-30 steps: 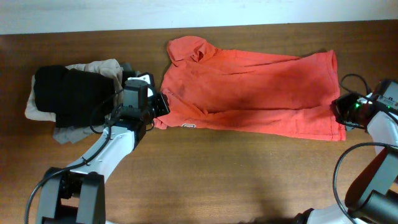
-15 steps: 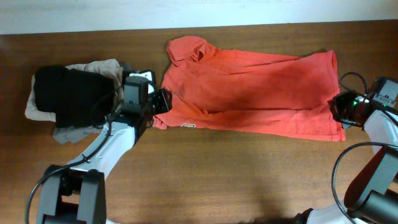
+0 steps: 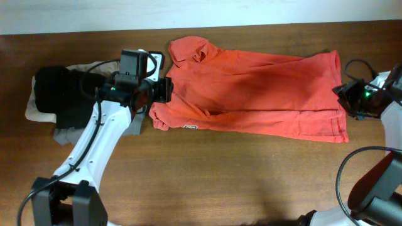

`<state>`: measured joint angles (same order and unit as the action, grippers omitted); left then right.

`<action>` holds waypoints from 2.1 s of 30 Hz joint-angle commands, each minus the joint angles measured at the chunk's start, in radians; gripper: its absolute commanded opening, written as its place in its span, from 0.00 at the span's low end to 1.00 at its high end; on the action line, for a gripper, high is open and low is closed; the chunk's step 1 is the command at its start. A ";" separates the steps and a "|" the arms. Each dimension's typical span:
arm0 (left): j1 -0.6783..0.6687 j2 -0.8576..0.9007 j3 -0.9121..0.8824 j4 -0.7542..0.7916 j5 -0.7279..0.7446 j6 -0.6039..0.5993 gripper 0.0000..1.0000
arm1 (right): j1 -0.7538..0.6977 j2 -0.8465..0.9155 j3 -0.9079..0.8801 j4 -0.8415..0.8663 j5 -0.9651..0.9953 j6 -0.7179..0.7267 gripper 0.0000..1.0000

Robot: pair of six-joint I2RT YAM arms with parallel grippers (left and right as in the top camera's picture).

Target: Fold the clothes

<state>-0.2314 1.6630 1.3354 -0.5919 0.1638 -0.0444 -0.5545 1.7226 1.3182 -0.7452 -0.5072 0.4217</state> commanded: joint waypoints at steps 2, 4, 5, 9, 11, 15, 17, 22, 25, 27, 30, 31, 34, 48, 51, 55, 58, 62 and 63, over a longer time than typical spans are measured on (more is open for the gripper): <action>-0.056 0.014 0.024 -0.072 0.005 0.188 0.45 | 0.065 0.001 0.052 -0.164 0.032 -0.165 0.24; -0.076 0.026 0.023 -0.096 0.003 0.225 0.33 | 0.113 0.001 0.042 -0.222 0.082 -0.190 0.16; -0.084 0.034 0.023 -0.104 0.003 0.236 0.27 | 0.137 0.001 0.035 -0.242 0.101 -0.209 0.13; -0.105 0.070 0.023 -0.129 0.004 0.245 0.09 | 0.269 0.002 -0.008 -0.249 0.195 -0.259 0.06; -0.109 0.080 0.023 -0.143 0.004 0.244 0.07 | 0.330 0.003 -0.033 -0.224 0.249 -0.270 0.05; -0.109 0.082 0.023 -0.151 0.004 0.245 0.06 | 0.429 0.005 -0.111 -0.140 0.321 -0.269 0.04; -0.109 0.082 0.023 -0.150 0.004 0.244 0.06 | 0.457 0.013 -0.151 -0.095 0.321 -0.268 0.04; -0.109 0.081 0.030 -0.150 0.004 0.240 0.07 | 0.504 0.074 -0.211 -0.003 0.313 -0.268 0.04; -0.109 0.081 0.050 -0.151 0.004 0.240 0.07 | 0.520 0.118 -0.215 0.010 0.312 -0.267 0.04; -0.109 0.079 0.068 -0.150 0.004 0.235 0.07 | 0.526 0.150 -0.215 0.020 0.312 -0.264 0.04; -0.109 0.076 0.094 -0.151 0.004 0.229 0.07 | 0.530 0.189 -0.215 0.059 0.309 -0.249 0.04; -0.109 0.074 0.101 -0.150 0.004 0.229 0.07 | 0.530 0.200 -0.215 0.084 0.309 -0.249 0.04; -0.109 0.074 0.117 -0.150 0.004 0.229 0.08 | 0.530 0.209 -0.214 0.176 0.309 -0.249 0.04; -0.109 0.074 0.119 -0.153 0.003 0.229 0.09 | 0.527 0.207 -0.055 0.100 0.285 -0.250 0.04; -0.109 0.074 0.119 -0.152 0.003 0.229 0.09 | 0.527 0.207 -0.066 0.082 0.314 -0.249 0.04; -0.109 0.074 0.119 -0.153 0.003 0.229 0.09 | 0.527 0.209 -0.079 0.033 0.328 -0.249 0.04; -0.109 0.074 0.119 -0.153 0.003 0.229 0.10 | 0.527 0.209 -0.101 -0.003 0.363 -0.249 0.04; -0.109 0.074 0.119 -0.153 0.003 0.229 0.11 | 0.527 0.209 -0.150 -0.001 0.364 -0.225 0.04; -0.109 0.074 0.119 -0.153 0.003 0.229 0.11 | 0.527 0.209 -0.168 0.006 0.363 -0.222 0.04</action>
<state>-0.3386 1.7432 1.4338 -0.7452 0.1638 0.1795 -0.0353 1.9236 1.1973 -0.7448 -0.1715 0.1753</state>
